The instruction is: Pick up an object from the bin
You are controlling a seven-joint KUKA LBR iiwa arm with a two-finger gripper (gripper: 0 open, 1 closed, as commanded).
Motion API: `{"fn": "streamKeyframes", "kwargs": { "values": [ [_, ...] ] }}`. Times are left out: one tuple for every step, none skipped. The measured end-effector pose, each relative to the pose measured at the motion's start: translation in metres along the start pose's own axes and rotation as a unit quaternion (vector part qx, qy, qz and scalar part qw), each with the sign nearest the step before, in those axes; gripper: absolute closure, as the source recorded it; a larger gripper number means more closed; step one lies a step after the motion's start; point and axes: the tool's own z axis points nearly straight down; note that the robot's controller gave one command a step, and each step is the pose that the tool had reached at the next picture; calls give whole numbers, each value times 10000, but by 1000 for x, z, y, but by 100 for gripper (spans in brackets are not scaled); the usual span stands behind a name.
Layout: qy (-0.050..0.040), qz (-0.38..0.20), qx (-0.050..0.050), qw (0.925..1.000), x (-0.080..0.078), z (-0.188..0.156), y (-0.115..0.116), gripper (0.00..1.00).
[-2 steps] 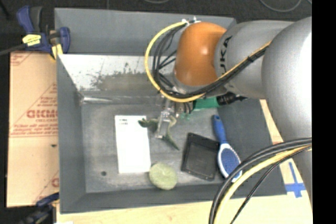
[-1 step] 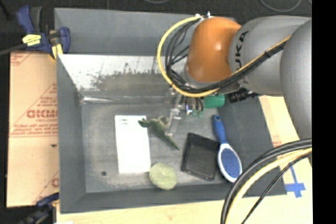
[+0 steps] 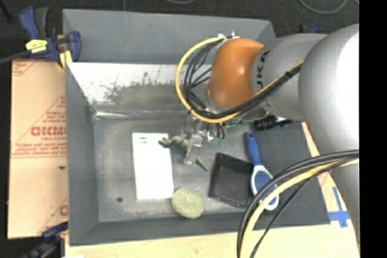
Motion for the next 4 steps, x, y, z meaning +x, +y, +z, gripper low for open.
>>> {"fn": "streamKeyframes", "kwargs": {
  "values": [
    [11, 940, 6, 9956, 17, 7, -3, 100],
    [11, 940, 6, 9956, 17, 8, -3, 100],
    [8, 940, 5, 9956, 17, 6, -3, 100],
    [18, 941, 10, 9956, 17, 1, -4, 100]
  ]
}}
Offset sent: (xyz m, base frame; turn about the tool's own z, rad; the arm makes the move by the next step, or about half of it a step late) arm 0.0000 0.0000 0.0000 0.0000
